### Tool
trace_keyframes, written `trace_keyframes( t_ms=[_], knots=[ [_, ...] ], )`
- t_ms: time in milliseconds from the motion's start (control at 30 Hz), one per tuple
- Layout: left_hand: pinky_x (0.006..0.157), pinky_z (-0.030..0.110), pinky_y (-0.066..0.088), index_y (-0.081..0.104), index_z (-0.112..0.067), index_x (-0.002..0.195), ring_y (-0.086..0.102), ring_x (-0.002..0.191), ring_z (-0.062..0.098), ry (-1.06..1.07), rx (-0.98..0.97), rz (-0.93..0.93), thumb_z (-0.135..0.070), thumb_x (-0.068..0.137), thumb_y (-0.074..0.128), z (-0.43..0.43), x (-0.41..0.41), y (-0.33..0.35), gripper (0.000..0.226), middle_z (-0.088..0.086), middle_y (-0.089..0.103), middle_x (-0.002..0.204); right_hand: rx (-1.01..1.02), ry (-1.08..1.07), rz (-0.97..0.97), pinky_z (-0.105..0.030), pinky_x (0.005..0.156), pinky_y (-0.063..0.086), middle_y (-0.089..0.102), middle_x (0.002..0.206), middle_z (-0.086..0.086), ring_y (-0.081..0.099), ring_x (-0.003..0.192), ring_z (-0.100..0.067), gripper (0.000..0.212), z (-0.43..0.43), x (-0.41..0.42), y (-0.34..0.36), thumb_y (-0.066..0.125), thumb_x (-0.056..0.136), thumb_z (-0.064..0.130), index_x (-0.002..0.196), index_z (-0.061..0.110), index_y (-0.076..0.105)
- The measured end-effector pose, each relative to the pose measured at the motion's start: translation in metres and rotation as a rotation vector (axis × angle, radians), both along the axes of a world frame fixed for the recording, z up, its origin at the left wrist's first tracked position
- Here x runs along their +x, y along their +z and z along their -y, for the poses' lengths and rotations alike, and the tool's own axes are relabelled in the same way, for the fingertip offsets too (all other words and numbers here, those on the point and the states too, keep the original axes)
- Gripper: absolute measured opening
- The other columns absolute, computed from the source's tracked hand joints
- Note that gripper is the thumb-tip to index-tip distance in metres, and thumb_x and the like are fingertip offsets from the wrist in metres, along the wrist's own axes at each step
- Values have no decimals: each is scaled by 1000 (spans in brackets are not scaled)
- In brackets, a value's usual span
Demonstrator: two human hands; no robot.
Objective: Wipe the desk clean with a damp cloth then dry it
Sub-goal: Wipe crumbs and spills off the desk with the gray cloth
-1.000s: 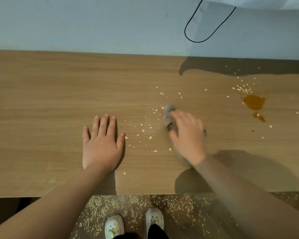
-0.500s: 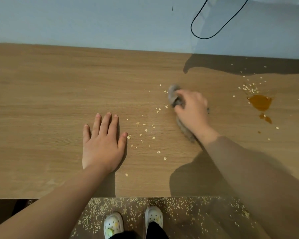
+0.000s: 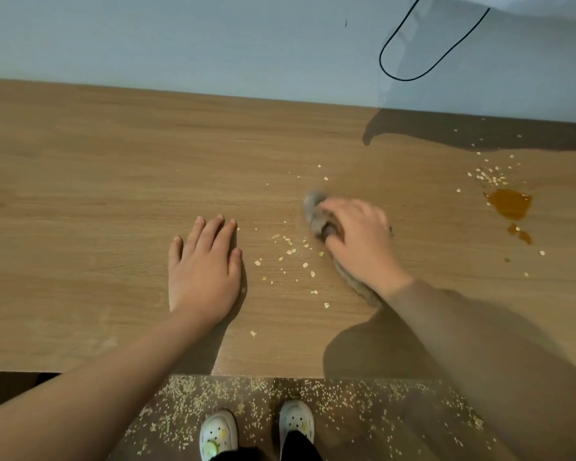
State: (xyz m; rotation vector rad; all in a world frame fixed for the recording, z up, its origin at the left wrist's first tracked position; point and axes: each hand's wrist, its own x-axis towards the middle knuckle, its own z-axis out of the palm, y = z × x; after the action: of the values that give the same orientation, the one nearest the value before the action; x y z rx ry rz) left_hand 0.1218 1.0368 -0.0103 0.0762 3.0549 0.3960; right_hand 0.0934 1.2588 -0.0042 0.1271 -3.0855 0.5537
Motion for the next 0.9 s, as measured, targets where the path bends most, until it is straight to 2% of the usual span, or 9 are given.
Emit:
trace_keyframes(
  t_ms=[100,233,333,500,633,700,767,833,900],
  knots=[
    [111,42,11,35,-25,141,31,133,27,21,-54,-76,-34,96,37,16,-28,6,46,1,36,147,16,70,7,-38,108,17,51,132,8,38,127,-16,45,-25,15,4,52,86,14,128,28,51],
    [114,49,-1,10,-34,148,-2,143,25,52,-176,79,-52,94,17,40,-60,-4,56,0,5,157,95,-532,-93,-43,104,23,52,130,-1,40,123,-25,40,-61,-38,-5,48,91,25,130,23,47],
    [113,50,-2,4,-38,147,-9,143,25,24,-186,89,-53,94,9,41,-60,-11,56,0,-1,158,135,-625,-51,-43,103,23,46,138,-5,36,127,-28,42,-55,-95,-7,42,96,34,136,20,40],
    [113,51,-2,2,-37,148,-10,143,24,21,-195,74,-52,93,8,42,-60,-10,57,1,-1,158,43,2,-41,-38,103,21,48,136,8,38,126,-20,39,0,-95,4,39,95,47,128,29,50],
    [113,50,-2,0,-37,147,-9,143,24,30,-178,53,-54,93,1,41,-59,-11,57,0,1,158,180,400,15,-34,108,9,41,141,14,30,132,-17,39,-4,-51,8,49,93,30,132,33,48],
    [113,49,-2,-3,-38,147,-9,144,23,31,-184,62,-57,87,-5,41,-60,-10,63,-1,1,158,222,226,-38,-36,105,15,45,139,8,32,129,-20,39,-26,-74,5,49,92,19,129,29,51],
    [114,49,-3,-5,-39,146,-10,143,23,27,-196,70,-58,82,-9,41,-59,-11,67,-1,0,157,166,-177,-138,-39,97,24,53,130,-5,38,122,-28,31,-46,-120,-1,46,91,16,120,21,56],
    [113,48,-3,-4,-39,146,-10,143,22,28,-192,63,-59,81,-9,41,-59,-11,68,-1,1,157,151,-509,-112,-40,96,27,50,130,-14,36,122,-33,32,-53,-165,-3,40,95,24,122,14,52],
    [113,48,-3,-3,-39,146,-10,143,22,27,-193,61,-59,81,-10,41,-59,-11,69,-1,1,157,139,-584,-57,-38,97,25,46,135,-13,34,126,-32,37,-44,-195,-6,37,96,33,126,16,48]
  ],
)
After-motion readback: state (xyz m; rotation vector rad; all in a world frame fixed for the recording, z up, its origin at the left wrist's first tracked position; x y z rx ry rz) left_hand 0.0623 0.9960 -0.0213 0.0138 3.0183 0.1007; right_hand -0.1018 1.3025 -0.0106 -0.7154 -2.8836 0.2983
